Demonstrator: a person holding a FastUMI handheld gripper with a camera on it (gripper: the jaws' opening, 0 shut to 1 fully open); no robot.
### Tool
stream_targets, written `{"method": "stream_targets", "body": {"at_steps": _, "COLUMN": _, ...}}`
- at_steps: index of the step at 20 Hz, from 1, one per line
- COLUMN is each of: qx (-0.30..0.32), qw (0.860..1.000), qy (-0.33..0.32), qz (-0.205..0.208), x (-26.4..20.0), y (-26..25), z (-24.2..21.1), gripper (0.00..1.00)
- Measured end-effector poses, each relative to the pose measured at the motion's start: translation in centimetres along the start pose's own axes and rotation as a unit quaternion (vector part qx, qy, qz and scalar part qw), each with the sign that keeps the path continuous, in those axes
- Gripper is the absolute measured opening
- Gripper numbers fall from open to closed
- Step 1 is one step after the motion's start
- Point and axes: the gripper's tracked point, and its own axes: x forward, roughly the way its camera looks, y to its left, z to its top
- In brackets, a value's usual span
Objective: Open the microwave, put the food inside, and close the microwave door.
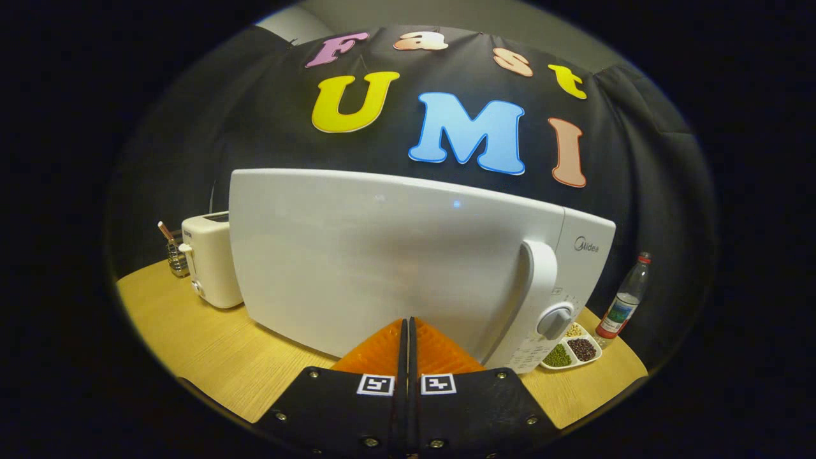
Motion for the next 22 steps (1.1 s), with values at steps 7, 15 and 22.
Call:
{"method": "stream_targets", "body": {"at_steps": 7, "qx": -0.020, "qw": 0.998, "qy": -0.041, "qz": 0.043, "x": -11.5, "y": 1.5, "z": 2.9, "gripper": 0.01}}
{"method": "stream_targets", "body": {"at_steps": 15, "qx": -0.017, "qw": 0.992, "qy": -0.074, "qz": 0.097, "x": -28.0, "y": 1.2, "z": 5.3, "gripper": 0.01}}
{"method": "stream_targets", "body": {"at_steps": 22, "qx": 0.014, "qw": 0.993, "qy": -0.083, "qz": 0.084, "x": -35.3, "y": -2.8, "z": 5.4, "gripper": 0.01}}
